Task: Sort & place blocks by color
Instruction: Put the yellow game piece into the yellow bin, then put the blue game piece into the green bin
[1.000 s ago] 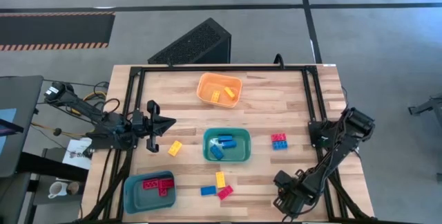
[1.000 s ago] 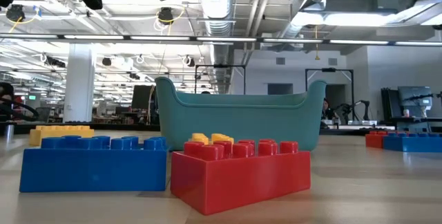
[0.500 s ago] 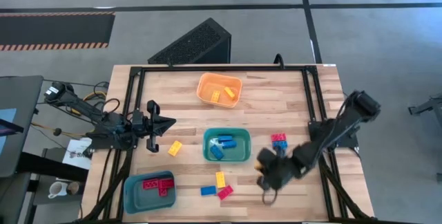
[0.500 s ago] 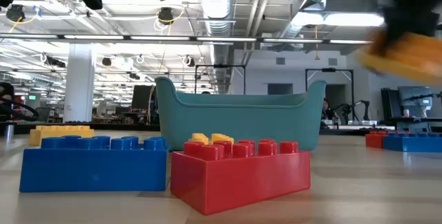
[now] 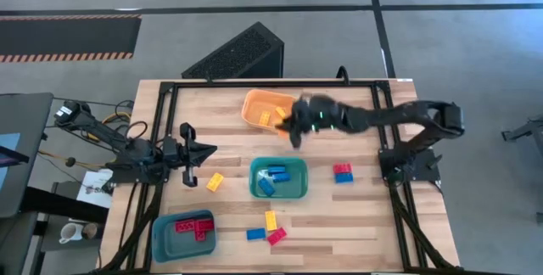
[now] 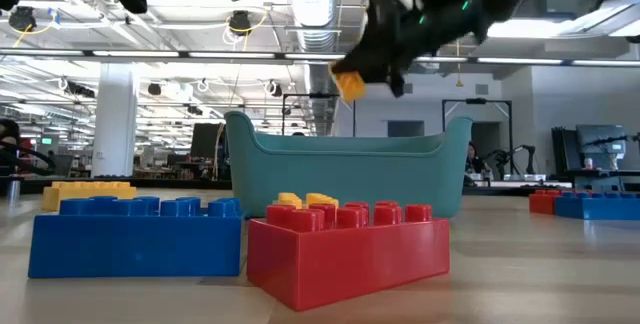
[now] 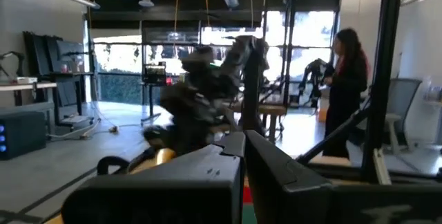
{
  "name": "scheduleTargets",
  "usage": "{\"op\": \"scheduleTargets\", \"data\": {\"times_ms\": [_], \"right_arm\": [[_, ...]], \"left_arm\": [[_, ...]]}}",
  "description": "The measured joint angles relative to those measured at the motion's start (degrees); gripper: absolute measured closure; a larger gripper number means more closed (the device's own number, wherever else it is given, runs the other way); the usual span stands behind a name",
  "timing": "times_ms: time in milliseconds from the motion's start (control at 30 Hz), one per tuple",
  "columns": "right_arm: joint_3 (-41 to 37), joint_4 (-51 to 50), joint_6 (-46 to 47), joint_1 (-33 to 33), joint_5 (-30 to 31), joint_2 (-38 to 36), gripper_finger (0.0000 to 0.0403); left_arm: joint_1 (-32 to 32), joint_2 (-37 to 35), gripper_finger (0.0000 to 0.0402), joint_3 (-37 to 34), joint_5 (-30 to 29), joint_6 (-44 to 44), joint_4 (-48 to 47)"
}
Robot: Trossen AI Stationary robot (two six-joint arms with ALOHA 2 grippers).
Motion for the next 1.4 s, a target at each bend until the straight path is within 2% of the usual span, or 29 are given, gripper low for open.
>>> {"op": "scheduleTargets", "data": {"times_ms": [100,233,300,500,633,767,933,1033,1167,1400], "right_arm": [[0.6,5.3,-0.6,-7.6,-6.0,3.8,0.0322],[2.5,5.9,-0.3,-13.7,-9.3,9.5,0.0307],[3.5,6.0,0.1,-15.1,-10.3,12.0,0.0278],[6.8,5.8,-1.7,-15.2,-12.2,15.5,0.0156],[9.2,1.0,-2.6,-14.8,-12.2,14.0,0.0110],[9.6,-4.1,-4.9,-13.8,-12.8,8.4,0.0105],[8.4,-5.9,-6.0,-9.3,-12.5,2.7,0.0118],[8.2,-7.2,-3.7,-5.8,-13.8,3.0,0.0121],[8.3,-4.1,-3.4,-1.3,-13.5,5.1,0.0121],[11.8,-2.1,-3.1,3.3,-10.8,9.8,0.0121]], "left_arm": [[0.0,0.0,0.0400,0.0,-0.7,-0.1,-1.7],[0.0,0.0,0.0400,0.0,-1.4,-1.2,-3.7],[0.0,0.0,0.0400,0.0,-2.0,-1.4,-3.8],[0.0,0.0,0.0400,0.0,-2.2,-2.4,-3.2],[0.0,0.0,0.0400,0.0,-2.2,-2.6,-2.1],[0.0,0.0,0.0400,0.0,-2.2,-2.4,-1.1],[0.0,0.0,0.0400,0.0,-2.2,-1.0,-1.0],[0.8,0.0,0.0400,0.0,-2.2,0.0,-0.7],[3.5,0.0,0.0400,0.0,-1.3,-0.1,0.9],[8.6,0.0,0.0400,0.0,6.0,-3.8,0.8]]}}
